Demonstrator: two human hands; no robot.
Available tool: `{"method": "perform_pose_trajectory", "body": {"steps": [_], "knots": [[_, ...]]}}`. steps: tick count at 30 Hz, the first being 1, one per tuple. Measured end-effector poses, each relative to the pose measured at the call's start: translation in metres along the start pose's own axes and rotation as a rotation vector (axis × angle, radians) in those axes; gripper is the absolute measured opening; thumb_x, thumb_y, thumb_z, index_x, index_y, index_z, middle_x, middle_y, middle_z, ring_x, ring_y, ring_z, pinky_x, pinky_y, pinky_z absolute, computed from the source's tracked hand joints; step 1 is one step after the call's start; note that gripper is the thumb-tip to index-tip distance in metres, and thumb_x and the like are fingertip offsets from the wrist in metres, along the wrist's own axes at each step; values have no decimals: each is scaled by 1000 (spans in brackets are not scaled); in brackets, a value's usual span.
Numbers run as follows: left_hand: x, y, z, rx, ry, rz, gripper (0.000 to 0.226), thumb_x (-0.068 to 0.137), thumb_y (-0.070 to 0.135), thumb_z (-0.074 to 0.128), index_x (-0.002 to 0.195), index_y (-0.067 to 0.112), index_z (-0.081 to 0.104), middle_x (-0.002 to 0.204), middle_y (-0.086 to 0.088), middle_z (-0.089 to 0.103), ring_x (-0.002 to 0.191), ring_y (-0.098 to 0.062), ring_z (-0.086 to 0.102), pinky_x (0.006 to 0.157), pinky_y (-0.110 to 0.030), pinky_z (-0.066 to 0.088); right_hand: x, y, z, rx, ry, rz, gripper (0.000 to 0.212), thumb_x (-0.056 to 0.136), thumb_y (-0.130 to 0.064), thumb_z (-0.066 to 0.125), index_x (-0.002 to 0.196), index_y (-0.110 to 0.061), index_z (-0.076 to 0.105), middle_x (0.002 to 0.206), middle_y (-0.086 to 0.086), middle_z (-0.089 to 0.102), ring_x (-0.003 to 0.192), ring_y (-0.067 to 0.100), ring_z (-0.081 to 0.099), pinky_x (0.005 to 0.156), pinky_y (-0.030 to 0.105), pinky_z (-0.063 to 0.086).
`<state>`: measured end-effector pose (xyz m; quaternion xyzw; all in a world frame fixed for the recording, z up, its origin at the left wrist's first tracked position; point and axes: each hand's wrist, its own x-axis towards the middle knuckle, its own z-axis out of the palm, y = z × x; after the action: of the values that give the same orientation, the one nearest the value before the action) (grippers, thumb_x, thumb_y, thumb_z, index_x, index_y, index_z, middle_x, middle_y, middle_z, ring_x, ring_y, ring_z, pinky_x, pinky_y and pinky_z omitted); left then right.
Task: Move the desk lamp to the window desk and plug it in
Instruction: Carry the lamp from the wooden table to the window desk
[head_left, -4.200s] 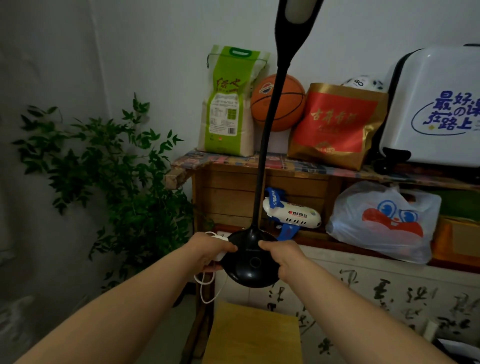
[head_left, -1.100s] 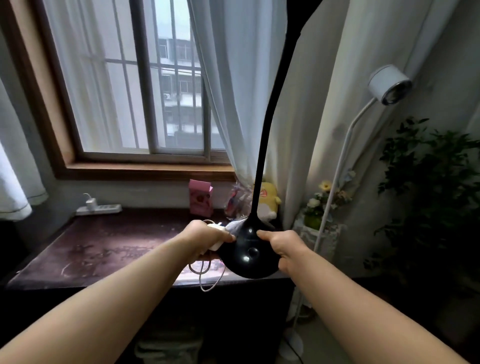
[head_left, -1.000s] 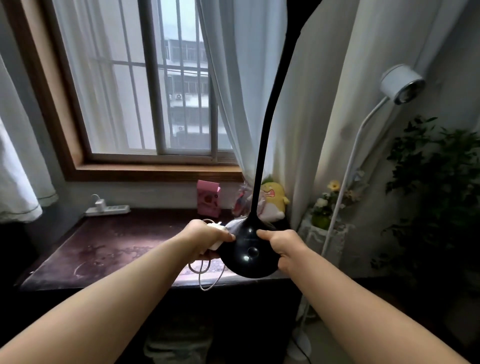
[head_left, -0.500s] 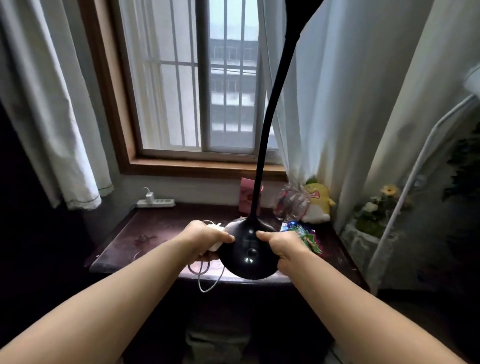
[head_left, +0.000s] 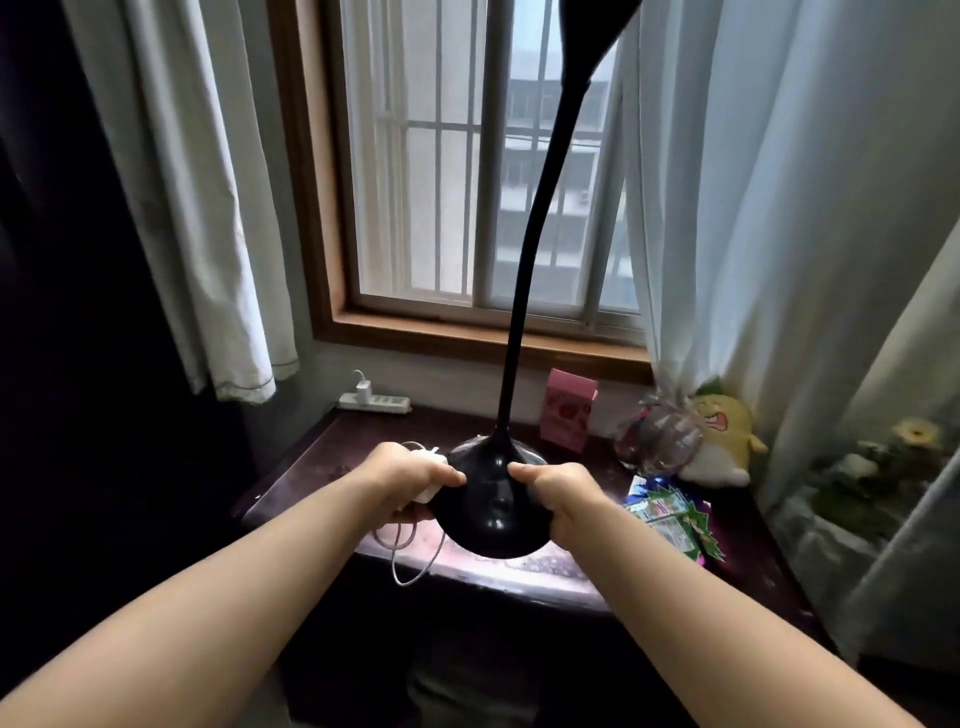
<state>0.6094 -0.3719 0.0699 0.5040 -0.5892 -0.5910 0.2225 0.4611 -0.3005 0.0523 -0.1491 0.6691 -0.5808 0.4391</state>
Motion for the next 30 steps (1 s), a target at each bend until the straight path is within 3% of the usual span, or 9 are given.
{"method": "perform_pose_trajectory", "body": {"steps": [3,5,7,9,16,20,25,28,30], "knots": [[13,4,-2,-35,17,1,23,65,8,82,82,8,66,93,-17,69,94,-33,71,83,-47,59,17,-6,4,-8,-24,-4,37,78,-3,73,110,13,63,105,28,71,80,35,69,61,36,56],[22,5,-2,-34,20,1,19,68,7,80,70,7,61,74,-13,66,64,-19,72,59,-31,62,29,-8,6,-10,-42,-2,36,78,-2,73,109,15,63,103,28,71,79,35,69,63,38,57],[28,6,-2,-27,23,15,35,76,5,75,55,11,47,47,-3,49,25,-4,48,30,-11,38,44,-9,10,-10,-64,-7,35,78,-2,73,107,16,63,99,26,70,69,32,67,58,35,55],[36,6,-3,-23,50,23,40,78,4,72,53,13,43,41,1,41,15,-2,36,25,-8,26,58,-9,15,-16,-71,-4,38,78,-2,74,109,16,62,100,26,70,64,30,65,56,34,55],[71,3,-20,-32,70,11,44,79,1,70,51,14,39,34,4,39,14,-2,33,23,-8,24,101,-10,46,-50,-81,15,41,75,-2,75,110,16,61,104,28,70,70,33,68,63,39,58],[100,2,-38,-16,67,-1,43,79,5,71,50,13,41,46,-1,38,15,-2,34,24,-8,24,125,-12,72,-51,-79,28,41,76,-2,75,110,16,61,107,29,70,75,34,68,67,42,59],[147,6,-75,-46,56,-41,29,73,4,77,57,12,54,56,-4,51,49,-14,53,49,-23,52,156,-17,114,-40,-33,36,43,74,-5,77,110,14,62,105,27,70,79,35,70,68,42,59],[173,12,-99,-3,27,-32,41,72,5,78,47,14,46,47,-2,43,37,-11,45,51,-24,50,170,-21,139,-16,-16,44,42,76,-6,76,110,14,62,104,26,71,74,34,69,60,36,57],[192,16,-118,19,7,-19,44,72,4,78,46,14,43,42,0,41,30,-9,42,41,-20,44,178,-25,160,4,-7,53,38,78,-5,74,109,14,63,104,25,70,68,31,67,55,32,55]]}}
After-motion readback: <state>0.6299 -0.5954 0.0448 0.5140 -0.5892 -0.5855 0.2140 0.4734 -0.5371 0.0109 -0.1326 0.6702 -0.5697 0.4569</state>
